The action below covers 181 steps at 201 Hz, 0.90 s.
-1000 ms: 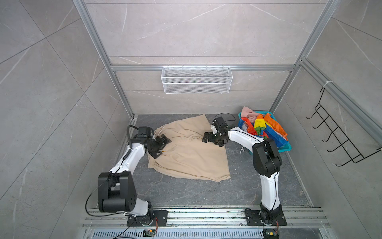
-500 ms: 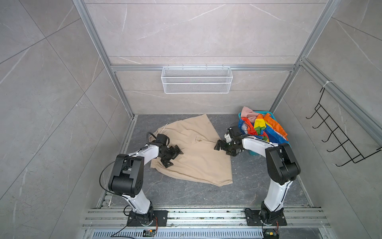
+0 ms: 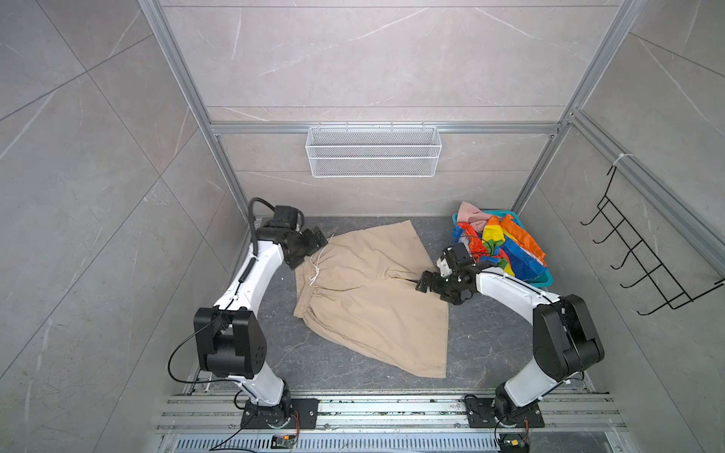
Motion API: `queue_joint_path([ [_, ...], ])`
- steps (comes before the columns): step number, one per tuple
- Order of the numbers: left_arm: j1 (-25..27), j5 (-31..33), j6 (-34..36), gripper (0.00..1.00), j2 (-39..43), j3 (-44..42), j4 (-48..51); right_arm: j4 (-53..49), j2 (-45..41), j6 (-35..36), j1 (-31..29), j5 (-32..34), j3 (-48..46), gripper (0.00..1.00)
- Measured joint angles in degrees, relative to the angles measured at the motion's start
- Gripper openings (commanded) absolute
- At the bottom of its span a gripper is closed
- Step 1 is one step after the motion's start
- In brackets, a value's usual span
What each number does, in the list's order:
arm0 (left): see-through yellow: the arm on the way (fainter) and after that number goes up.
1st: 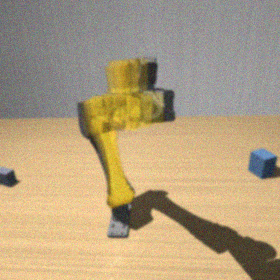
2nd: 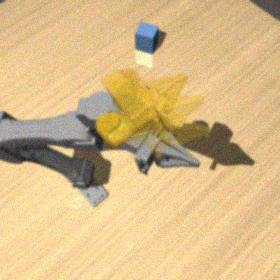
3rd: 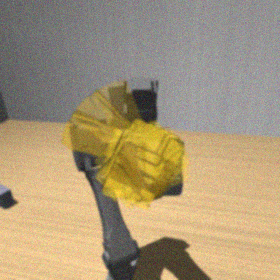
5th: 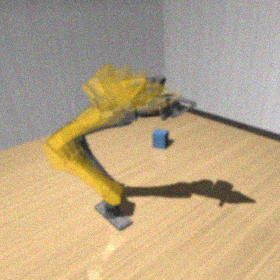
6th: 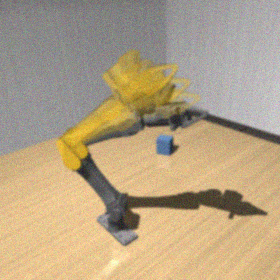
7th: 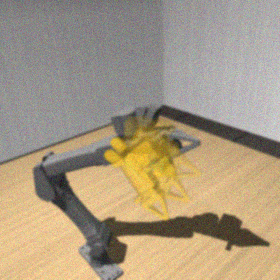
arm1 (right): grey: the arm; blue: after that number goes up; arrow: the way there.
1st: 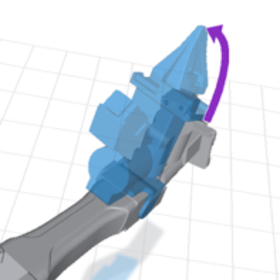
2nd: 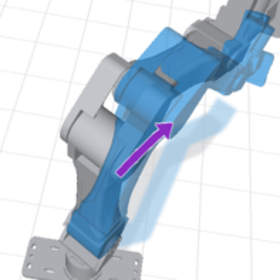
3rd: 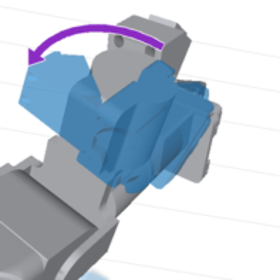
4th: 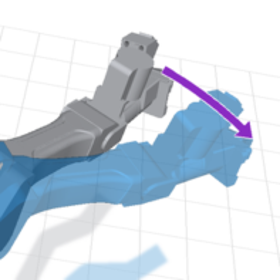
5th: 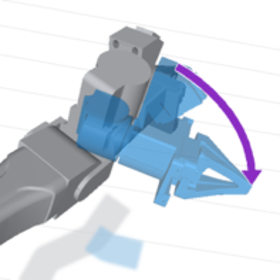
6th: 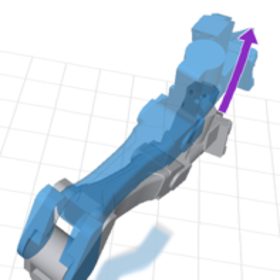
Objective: Fold and stack the shorts
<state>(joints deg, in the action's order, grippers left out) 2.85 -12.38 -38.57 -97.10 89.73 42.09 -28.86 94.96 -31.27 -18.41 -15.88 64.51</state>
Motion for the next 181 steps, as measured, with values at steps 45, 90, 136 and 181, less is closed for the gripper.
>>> queue_joint_path([
  [45, -4.7, -7.1, -14.1, 0.92, -11.6, 0.3, -2.9, 0.4, 3.2, 0.0, -1.5, -0.4, 7.0, 0.99],
  [90, -3.2, -11.7, -29.9, 0.86, -15.5, -0.3, -12.5, 0.3, 4.7, 0.0, -2.6, -0.8, 7.5, 0.99],
  [136, -3.3, -11.6, -41.1, 0.81, -15.8, -3.9, -21.4, 1.5, 4.7, 0.0, -2.6, -1.1, 6.6, 0.99],
  [181, -3.5, -7.7, -47.5, 0.77, -15.8, -7.8, -23.8, 2.1, 4.7, 0.0, -2.6, -1.1, 5.8, 0.99],
])
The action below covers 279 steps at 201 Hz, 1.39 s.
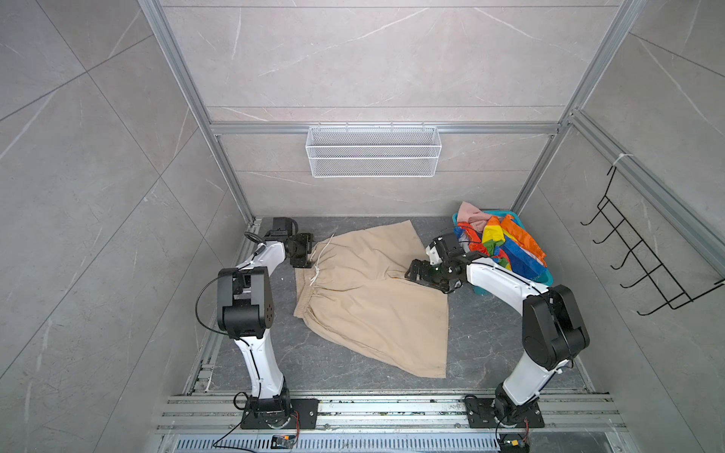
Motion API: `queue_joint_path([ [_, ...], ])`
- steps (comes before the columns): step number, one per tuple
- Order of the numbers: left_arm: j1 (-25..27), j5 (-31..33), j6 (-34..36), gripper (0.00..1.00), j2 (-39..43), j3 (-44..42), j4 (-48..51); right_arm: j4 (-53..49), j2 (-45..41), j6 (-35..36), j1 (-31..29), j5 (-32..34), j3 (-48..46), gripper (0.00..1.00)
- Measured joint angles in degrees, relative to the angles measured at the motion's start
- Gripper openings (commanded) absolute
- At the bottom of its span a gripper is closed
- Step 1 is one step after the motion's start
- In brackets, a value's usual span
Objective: Fold and stack the shorts
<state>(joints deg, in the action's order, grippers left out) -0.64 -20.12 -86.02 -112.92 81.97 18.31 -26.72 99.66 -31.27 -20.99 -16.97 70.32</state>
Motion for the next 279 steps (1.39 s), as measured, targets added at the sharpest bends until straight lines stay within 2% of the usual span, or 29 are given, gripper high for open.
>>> queue_joint_path([
  [43, -2.0, 2.7, -3.3, 0.69, -1.1, -1.6, -1.7, 0.9, 0.0, 0.0, 0.0, 0.0, -1.3, 0.99],
  [64, -2.9, 3.6, -4.1, 0.61, -2.4, -1.6, -2.5, 1.1, 0.0, 0.1, 0.0, 0.0, -2.2, 0.99],
  [102, -3.6, 3.6, -4.4, 0.43, -5.2, -1.3, -4.0, 1.1, 0.0, 0.7, 0.0, 0.0, -2.6, 0.99],
  [169, -3.5, 3.0, -3.7, 0.26, -6.0, -1.3, -5.9, 1.3, 0.0, 1.1, 0.0, 0.0, -2.6, 0.99],
  [205, -3.5, 2.0, -1.8, 0.0, -6.4, -0.2, -6.1, 1.2, 0.0, 1.1, 0.0, 0.1, -2.6, 0.99],
  [248, -3.5, -2.0, 3.7, 0.0, -9.1, 5.7, -6.0, 0.1, 0.0, 1.3, 0.1, 0.2, -1.3, 0.99],
  [279, -3.5, -5.4, 11.0, 0.0, -9.4, 10.1, -3.1, -3.2, 2.5, 2.1, 1.6, 1.8, 7.8, 0.99],
])
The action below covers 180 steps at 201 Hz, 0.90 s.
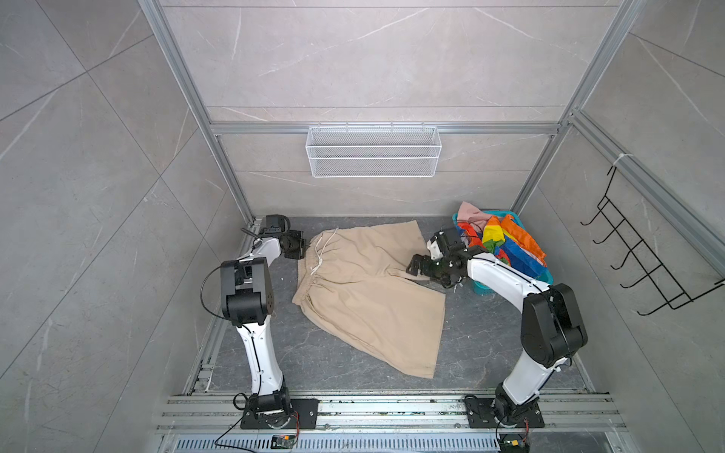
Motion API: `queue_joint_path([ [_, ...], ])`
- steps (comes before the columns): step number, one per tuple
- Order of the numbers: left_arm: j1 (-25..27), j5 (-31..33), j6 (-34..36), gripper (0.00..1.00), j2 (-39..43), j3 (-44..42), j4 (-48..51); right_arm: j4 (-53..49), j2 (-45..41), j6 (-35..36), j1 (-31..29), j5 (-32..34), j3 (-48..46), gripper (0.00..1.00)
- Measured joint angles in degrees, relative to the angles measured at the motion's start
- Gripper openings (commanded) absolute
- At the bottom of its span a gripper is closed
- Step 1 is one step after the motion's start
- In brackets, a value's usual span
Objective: Fold and stack the shorts
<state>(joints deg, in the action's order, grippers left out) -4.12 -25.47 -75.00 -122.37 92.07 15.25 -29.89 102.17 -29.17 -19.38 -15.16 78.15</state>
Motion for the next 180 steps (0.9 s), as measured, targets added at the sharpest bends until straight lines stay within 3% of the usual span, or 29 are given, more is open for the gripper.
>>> queue_joint_path([
  [29, 0.0, -1.6, 6.8, 0.0, 0.2, 0.4, 3.4, -2.8, 8.0, 1.1, 1.5, 3.3, 14.1, 0.99],
  [56, 0.0, -2.2, 11.8, 0.0, 0.6, -0.1, 6.8, -3.9, 14.7, 1.4, 1.6, 5.8, 19.6, 0.99],
  [108, -0.3, -3.7, 16.9, 0.0, 2.6, -1.9, 10.2, -7.8, 22.9, 1.4, 1.6, 9.9, 21.2, 0.99],
  [180, -1.1, -3.8, 18.9, 0.0, 5.9, -6.4, 10.5, -6.0, 22.6, 2.1, 1.6, 11.3, 16.7, 0.98],
])
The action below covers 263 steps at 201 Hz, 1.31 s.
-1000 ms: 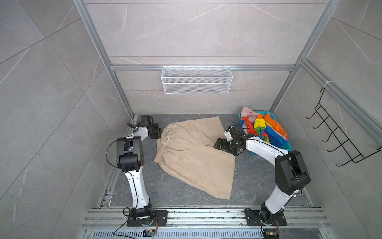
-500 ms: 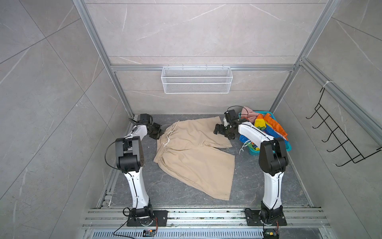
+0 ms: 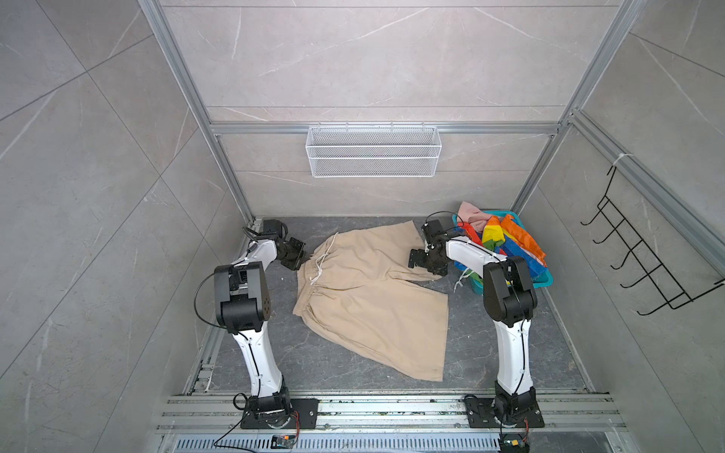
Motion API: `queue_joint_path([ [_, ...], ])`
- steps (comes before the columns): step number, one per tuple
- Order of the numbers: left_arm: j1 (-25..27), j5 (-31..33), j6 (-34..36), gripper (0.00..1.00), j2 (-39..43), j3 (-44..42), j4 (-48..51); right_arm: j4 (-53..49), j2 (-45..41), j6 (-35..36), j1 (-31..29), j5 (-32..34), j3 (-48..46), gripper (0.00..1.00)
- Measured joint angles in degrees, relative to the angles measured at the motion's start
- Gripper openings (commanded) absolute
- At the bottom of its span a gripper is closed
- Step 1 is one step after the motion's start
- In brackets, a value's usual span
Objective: Fold and stack the shorts
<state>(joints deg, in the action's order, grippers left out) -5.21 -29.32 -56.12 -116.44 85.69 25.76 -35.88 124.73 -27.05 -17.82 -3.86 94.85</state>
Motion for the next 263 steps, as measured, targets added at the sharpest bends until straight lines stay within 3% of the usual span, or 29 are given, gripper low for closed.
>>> queue_joint_path([
  [78, -0.5, -1.6, 1.7, 0.0, 5.4, -6.6, 0.5, 4.4, -11.0, -0.2, -0.5, -0.2, -16.8, 0.97],
  [120, -1.3, -2.8, 2.8, 0.0, 10.5, -13.0, 1.0, 5.6, -21.6, -2.2, -6.8, 0.2, -31.3, 0.98],
  [150, -2.8, -3.0, 3.5, 0.0, 12.5, -16.0, 1.4, 1.7, -25.9, -3.1, -9.1, -0.3, -33.9, 0.99],
  [170, -3.9, -3.0, 4.5, 0.0, 12.5, -15.9, 2.1, -3.3, -25.9, -2.3, -7.5, 1.8, -27.7, 0.99],
  [186, -4.2, -3.7, 5.2, 0.0, 12.1, -15.2, 2.6, -5.9, -22.8, -1.0, -4.7, 2.9, -17.1, 0.99],
  [223, -4.1, -4.1, 6.4, 0.0, 11.0, -13.6, 3.2, -7.5, -8.2, 1.6, -0.3, 4.8, 8.2, 0.99],
  [263, -4.1, -4.3, 7.8, 0.0, 10.3, -12.1, 4.9, -12.5, 8.6, 4.9, 0.1, 5.6, 27.8, 0.98],
])
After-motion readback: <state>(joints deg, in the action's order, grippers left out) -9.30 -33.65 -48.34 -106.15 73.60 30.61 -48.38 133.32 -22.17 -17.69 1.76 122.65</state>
